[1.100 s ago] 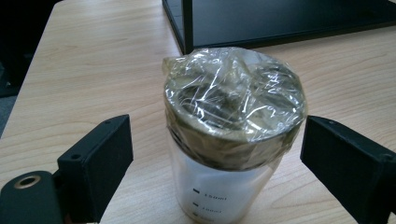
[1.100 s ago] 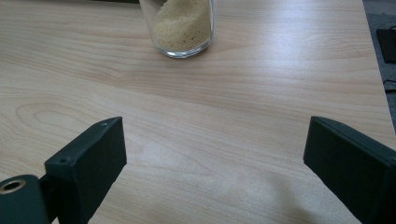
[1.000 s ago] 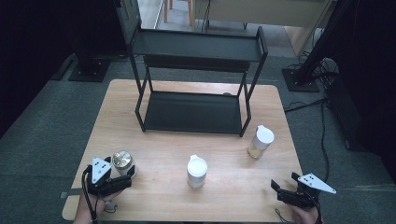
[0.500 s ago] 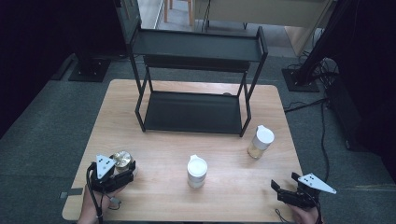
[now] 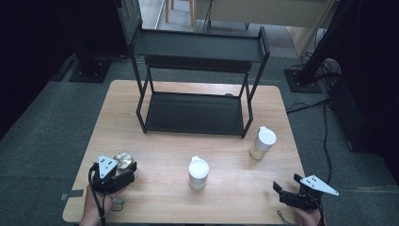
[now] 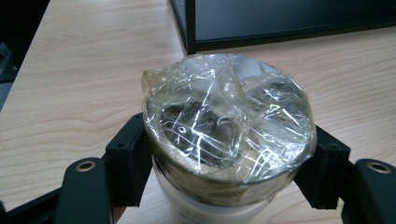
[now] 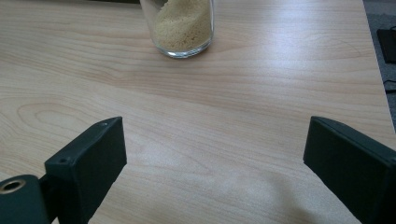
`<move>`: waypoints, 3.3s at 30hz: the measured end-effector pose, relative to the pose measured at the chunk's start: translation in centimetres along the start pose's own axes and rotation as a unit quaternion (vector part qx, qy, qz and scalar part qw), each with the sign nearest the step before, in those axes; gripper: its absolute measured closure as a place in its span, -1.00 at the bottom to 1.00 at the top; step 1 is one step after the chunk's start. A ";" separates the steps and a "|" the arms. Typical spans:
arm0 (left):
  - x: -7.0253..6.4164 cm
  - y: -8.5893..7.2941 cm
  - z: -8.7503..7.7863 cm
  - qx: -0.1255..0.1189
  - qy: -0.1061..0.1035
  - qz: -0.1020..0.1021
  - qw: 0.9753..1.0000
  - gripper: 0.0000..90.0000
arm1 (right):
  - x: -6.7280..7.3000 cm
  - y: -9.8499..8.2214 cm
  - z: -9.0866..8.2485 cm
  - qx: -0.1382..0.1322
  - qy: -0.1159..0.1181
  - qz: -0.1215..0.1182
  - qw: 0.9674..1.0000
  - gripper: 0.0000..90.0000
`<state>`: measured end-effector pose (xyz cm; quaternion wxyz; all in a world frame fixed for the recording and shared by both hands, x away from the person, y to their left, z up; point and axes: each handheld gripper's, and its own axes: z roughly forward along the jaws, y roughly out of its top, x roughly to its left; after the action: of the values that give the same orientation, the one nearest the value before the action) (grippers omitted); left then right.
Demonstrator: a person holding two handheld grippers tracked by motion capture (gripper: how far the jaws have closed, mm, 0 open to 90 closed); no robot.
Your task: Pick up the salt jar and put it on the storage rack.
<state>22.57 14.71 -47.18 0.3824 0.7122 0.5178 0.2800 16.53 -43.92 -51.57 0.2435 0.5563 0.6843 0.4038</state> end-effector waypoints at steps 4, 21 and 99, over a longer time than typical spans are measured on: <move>-0.1 0.0 0.0 0.003 0.004 0.001 1.000 -0.32 | 0.0 0.0 0.0 0.000 0.000 -0.001 1.000 -0.87; -0.4 1.0 0.1 -0.003 -0.002 -0.005 1.000 -0.31 | 0.0 0.0 0.0 0.000 0.000 -0.001 1.000 -0.87; -5.6 8.2 5.5 -0.007 -0.030 0.023 0.999 -0.31 | 0.0 0.0 0.0 0.007 0.011 0.000 1.000 -0.97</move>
<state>29.50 6.56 -43.34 0.3960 0.7294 0.4874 0.2713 16.58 -43.95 -51.58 0.2319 0.5533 0.6896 0.4056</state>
